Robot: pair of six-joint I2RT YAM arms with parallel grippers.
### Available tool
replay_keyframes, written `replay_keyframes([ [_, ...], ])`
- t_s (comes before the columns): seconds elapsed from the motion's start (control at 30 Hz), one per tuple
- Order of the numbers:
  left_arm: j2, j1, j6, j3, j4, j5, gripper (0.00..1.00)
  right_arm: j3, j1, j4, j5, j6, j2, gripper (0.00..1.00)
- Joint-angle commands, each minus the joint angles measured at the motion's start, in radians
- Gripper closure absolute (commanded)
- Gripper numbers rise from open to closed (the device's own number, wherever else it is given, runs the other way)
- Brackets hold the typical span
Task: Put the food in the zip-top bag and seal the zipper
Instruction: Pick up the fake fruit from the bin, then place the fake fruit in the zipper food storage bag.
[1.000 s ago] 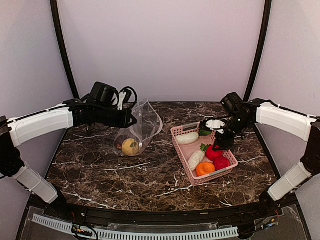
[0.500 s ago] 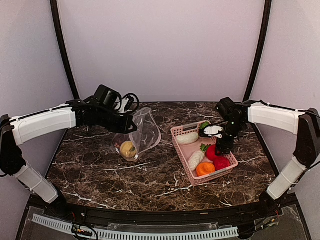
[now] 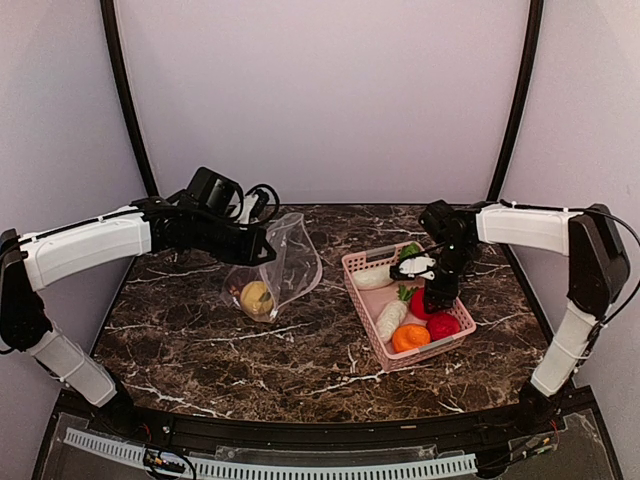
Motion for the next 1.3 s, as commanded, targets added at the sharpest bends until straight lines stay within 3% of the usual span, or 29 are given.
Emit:
replay_keyframes([
  [0.0, -0.028, -0.003, 0.005, 0.009, -0.027, 0.004, 0.99, 0.029, -0.003, -0.024, 0.015, -0.002, 0.047, 0.28],
  [0.2, -0.024, -0.003, -0.015, 0.004, -0.012, 0.015, 0.99, 0.067, -0.001, -0.042, 0.013, 0.021, 0.056, 0.44],
  [0.37, -0.015, -0.005, -0.029, 0.010, -0.002, 0.020, 0.99, 0.138, 0.000, -0.080, -0.034, 0.041, -0.044, 0.48],
  [0.73, 0.024, -0.046, -0.068, 0.069, -0.010, -0.025, 0.99, 0.295, 0.065, -0.070, -0.375, 0.099, -0.231, 0.51],
  [1.03, 0.076, -0.109, -0.080, 0.193, -0.084, -0.072, 0.99, 0.416, 0.183, 0.011, -0.609, 0.217, -0.242, 0.51],
  [1.27, 0.095, -0.122, -0.099, 0.329, -0.211, -0.095, 0.99, 0.524, 0.222, 0.053, -0.800, 0.348, -0.156, 0.51],
])
